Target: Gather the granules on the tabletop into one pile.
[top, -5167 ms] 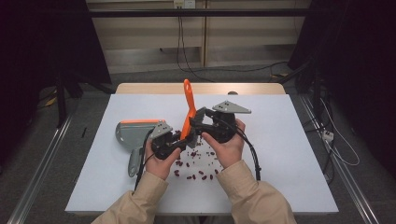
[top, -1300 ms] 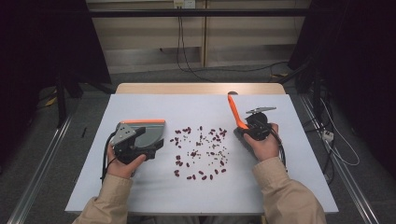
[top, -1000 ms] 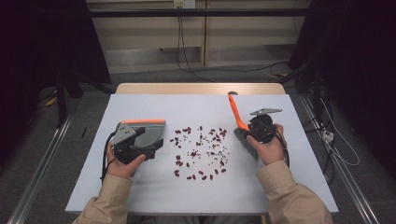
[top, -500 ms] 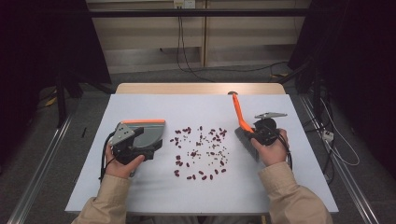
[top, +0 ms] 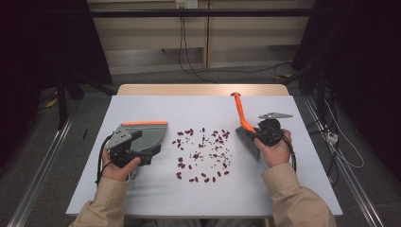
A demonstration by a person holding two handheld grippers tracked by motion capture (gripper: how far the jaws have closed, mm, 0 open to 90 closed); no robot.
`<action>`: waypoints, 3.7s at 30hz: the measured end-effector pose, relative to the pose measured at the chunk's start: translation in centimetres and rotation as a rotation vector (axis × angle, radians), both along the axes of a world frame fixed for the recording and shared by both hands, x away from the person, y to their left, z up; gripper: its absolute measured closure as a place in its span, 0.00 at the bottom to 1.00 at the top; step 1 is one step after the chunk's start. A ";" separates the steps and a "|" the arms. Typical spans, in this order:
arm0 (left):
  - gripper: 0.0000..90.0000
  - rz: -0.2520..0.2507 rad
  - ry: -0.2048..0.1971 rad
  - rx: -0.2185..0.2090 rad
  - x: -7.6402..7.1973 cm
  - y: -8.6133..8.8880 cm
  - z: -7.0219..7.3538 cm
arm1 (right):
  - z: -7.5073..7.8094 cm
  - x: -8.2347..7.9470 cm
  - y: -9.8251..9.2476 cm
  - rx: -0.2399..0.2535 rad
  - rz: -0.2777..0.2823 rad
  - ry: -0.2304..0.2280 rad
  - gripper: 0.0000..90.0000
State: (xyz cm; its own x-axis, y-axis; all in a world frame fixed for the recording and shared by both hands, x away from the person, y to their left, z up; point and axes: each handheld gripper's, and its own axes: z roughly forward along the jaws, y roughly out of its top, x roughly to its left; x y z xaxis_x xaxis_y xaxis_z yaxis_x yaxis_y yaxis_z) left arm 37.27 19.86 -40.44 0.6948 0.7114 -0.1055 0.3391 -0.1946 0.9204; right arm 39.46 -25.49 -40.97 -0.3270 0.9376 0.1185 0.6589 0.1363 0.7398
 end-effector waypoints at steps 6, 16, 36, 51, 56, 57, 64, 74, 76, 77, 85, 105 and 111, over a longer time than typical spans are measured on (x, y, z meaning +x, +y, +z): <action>0.06 -0.004 0.004 0.006 -0.2 0.4 -0.1 | 0.4 0.4 0.1 0.003 -0.002 -0.029 0.79; 0.06 -0.011 0.011 0.010 -0.5 0.9 -0.2 | 0.3 1.2 0.5 -0.001 -0.005 -0.056 0.79; 0.06 -0.032 0.013 0.013 -0.6 1.2 -0.4 | -0.2 3.8 1.4 -0.056 0.034 -0.132 0.79; 0.06 -0.028 0.019 0.006 -0.4 1.6 -0.5 | -1.6 6.5 3.5 -0.238 0.120 -0.179 0.79; 0.06 -0.025 0.015 0.002 -0.5 1.8 -0.5 | -1.8 6.1 5.1 -0.303 0.221 -0.183 0.79; 0.06 -0.024 0.014 0.002 -0.5 1.8 -0.5 | -1.8 5.9 5.4 -0.306 0.230 -0.179 0.79; 0.06 -0.028 0.013 0.007 -0.5 1.7 -0.5 | -1.6 4.9 5.9 -0.284 0.338 -0.174 0.79; 0.06 -0.029 0.014 0.004 -0.5 1.7 -0.5 | -1.4 2.9 6.5 -0.262 0.449 -0.170 0.79; 0.06 -0.029 0.013 0.004 -0.5 1.7 -0.5 | -1.4 2.6 6.6 -0.259 0.466 -0.171 0.79; 0.06 -0.030 0.012 0.005 -0.5 1.7 -0.5 | -1.4 2.5 6.7 -0.261 0.471 -0.170 0.79; 0.06 -0.033 0.010 0.006 -0.5 1.6 -0.5 | -1.2 1.3 7.0 -0.242 0.517 -0.168 0.79; 0.06 -0.037 0.008 0.006 -0.6 1.6 -0.4 | -0.9 -1.2 7.6 -0.210 0.575 -0.161 0.79; 0.06 -0.036 0.010 0.006 -0.7 1.6 -0.4 | -0.6 -1.1 7.2 -0.178 0.556 -0.176 0.79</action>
State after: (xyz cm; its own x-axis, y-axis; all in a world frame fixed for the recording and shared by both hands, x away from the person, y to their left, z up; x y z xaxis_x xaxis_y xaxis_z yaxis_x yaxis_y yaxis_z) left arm 36.61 21.41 -40.84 0.7187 0.6869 -0.1083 0.3411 -0.2125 0.9157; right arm 38.39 -18.24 -41.58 -0.7739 0.6209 -0.1251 0.3230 0.5568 0.7653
